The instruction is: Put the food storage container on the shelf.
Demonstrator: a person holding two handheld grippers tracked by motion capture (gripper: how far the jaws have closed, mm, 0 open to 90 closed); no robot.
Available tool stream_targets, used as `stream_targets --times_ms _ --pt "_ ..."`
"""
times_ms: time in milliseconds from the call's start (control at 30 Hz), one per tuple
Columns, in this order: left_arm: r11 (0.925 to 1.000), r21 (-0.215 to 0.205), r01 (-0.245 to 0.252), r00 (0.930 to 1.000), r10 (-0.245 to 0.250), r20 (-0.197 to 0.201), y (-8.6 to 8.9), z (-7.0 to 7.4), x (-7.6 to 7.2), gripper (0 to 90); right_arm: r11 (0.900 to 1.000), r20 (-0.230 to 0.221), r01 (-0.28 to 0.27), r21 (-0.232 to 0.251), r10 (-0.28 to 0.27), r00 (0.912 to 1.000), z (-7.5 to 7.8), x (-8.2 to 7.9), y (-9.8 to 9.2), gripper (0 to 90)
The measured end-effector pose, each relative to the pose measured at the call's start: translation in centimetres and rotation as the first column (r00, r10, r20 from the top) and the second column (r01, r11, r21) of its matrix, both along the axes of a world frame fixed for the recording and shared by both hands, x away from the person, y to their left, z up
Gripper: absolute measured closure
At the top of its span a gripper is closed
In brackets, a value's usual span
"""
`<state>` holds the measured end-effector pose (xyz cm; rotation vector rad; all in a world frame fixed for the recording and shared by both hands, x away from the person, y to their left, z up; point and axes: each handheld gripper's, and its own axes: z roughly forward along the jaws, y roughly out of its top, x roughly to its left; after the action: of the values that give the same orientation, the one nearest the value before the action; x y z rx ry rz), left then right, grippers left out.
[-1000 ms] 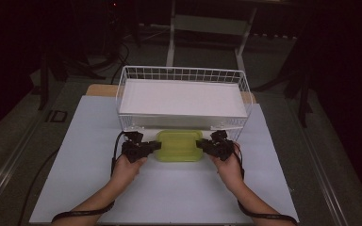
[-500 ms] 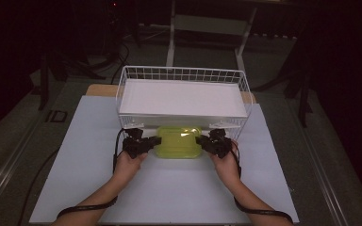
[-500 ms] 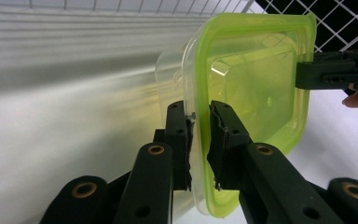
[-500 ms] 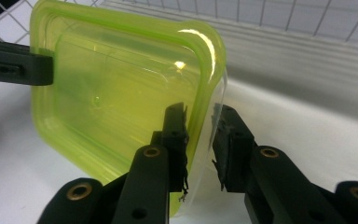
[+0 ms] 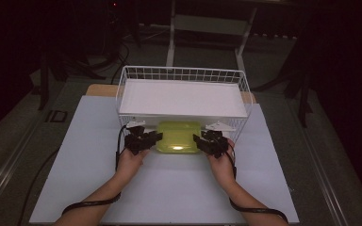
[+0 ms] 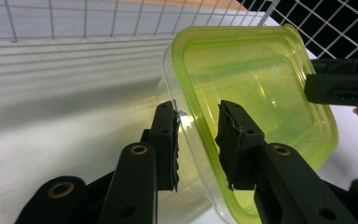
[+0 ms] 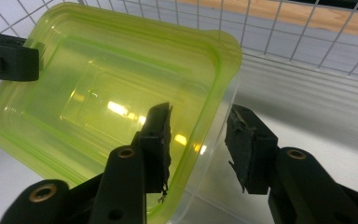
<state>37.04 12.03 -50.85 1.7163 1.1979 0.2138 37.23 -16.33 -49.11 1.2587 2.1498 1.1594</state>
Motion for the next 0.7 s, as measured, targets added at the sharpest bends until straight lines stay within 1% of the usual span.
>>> stream_targets --times_ms 33,67,100,133,200,267,300,333,367,400,533,567,600,667,700 --pt "1.0 -0.004 0.001 1.0 -0.001 0.002 0.03 -0.05 0.13 68.7 1.0 0.0 0.004 0.003 -0.004 1.0 -0.02 0.02 0.02 59.9" --pt "1.0 -0.001 0.003 1.0 -0.003 0.005 0.04 -0.08 0.22 68.2 1.0 -0.004 0.004 0.007 -0.004 1.0 -0.04 0.1 -0.02 59.9" --pt "0.9999 0.012 -0.006 0.9999 0.005 0.01 -0.08 -0.13 0.27 67.7 1.0 -0.006 0.003 0.015 -0.003 1.0 -0.08 0.2 -0.1 58.5" --pt "0.9998 0.017 -0.005 1.0 0.005 0.008 -0.13 -0.19 0.34 66.7 1.0 0.019 0.012 -0.018 -0.012 0.9997 -0.15 0.2 0.02 58.9" --pt "0.9999 0.004 -0.014 0.9999 0.014 0.002 -0.11 -0.43 0.55 64.0 0.998 0.048 0.014 -0.064 -0.011 0.9988 -0.19 0.14 0.36 59.9" --pt "0.9999 -0.006 -0.016 0.9999 0.016 -0.004 -0.15 -0.65 0.71 59.6 0.997 0.061 0.02 -0.079 -0.015 0.998 -0.26 0.25 0.57 60.1" --pt "0.9999 -0.006 -0.016 0.9999 0.016 -0.004 -0.15 -0.65 0.71 59.7 0.997 0.061 0.02 -0.079 -0.015 0.998 -0.26 0.25 0.57 60.1" --pt "0.9994 -0.025 -0.022 0.9997 0.021 -0.009 -0.05 -0.85 0.79 59.7 0.996 0.068 0.021 -0.088 -0.015 0.9976 -0.29 0.3 0.65 59.9" --pt "0.9993 -0.004 -0.038 0.9993 0.038 0.006 -0.15 -0.87 0.77 57.7 0.994 0.09 0.024 -0.107 -0.014 0.9958 -0.37 0.39 0.77 57.6" --pt "0.9993 0.013 -0.035 0.9992 0.035 0.019 -0.17 -0.84 0.78 51.9 0.994 0.094 0.026 -0.108 -0.016 0.9954 -0.41 0.42 0.77 56.8" --pt "0.9993 0.02 -0.03 0.9994 0.03 0.02 -0.19 -0.73 0.82 50.9 0.994 0.097 0.029 -0.103 -0.019 0.9951 -0.46 0.56 0.62 53.4" --pt "0.9994 0.019 -0.03 0.9993 0.03 0.022 -0.23 -0.7 0.8 49.6 0.994 0.094 0.031 -0.1 -0.021 0.9954 -0.46 0.58 0.58 52.8" --pt "0.9992 0.027 -0.029 0.9993 0.028 0.023 -0.25 -0.61 0.75 48.8 0.994 0.092 0.032 -0.101 -0.022 0.9955 -0.43 0.58 0.58 51.4" --pt "0.9994 0.023 -0.027 0.9993 0.026 0.027 -0.21 -0.41 0.6 47.9 0.993 0.095 0.031 -0.117 -0.02 0.9953 -0.33 0.53 0.61 49.0" --pt "0.9993 0.024 -0.027 0.9993 0.026 0.028 -0.14 -0.22 0.5 47.8 0.993 0.093 0.03 -0.115 -0.019 0.9955 -0.31 0.51 0.58 48.3"
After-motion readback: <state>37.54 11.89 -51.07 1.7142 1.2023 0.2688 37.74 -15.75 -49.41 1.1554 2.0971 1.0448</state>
